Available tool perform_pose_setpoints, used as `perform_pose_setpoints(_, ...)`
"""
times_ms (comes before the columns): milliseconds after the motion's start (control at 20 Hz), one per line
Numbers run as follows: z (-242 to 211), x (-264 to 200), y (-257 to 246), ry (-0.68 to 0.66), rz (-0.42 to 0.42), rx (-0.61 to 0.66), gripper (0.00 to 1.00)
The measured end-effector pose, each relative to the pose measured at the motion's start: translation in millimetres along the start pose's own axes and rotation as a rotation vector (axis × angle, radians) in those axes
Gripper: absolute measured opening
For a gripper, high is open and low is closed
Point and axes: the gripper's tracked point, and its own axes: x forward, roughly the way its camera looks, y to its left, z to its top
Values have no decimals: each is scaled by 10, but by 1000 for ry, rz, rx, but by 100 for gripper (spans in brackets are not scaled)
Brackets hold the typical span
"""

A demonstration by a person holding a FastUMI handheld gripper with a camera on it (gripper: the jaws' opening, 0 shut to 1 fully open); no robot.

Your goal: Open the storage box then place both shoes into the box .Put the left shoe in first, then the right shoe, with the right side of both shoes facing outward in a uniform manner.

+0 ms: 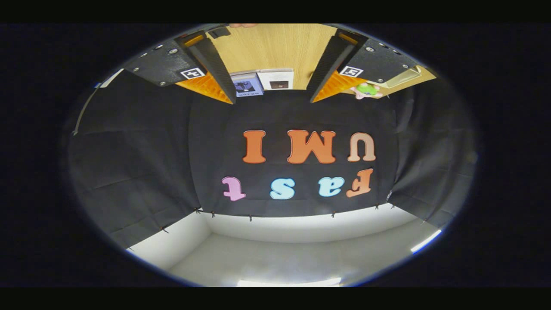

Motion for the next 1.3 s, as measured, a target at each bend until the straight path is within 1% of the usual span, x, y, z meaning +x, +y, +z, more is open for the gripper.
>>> perform_pose_setpoints(150,49,-2,-192,-8,-30,-3,97)
perform_pose_setpoints(300,18,30,-278,-4,-48,-13,97)
perform_pose_setpoints(550,-9,55,-229,0,-27,-8,98)
perform_pose_setpoints(1300,24,83,-94,20,-10,-18,97)
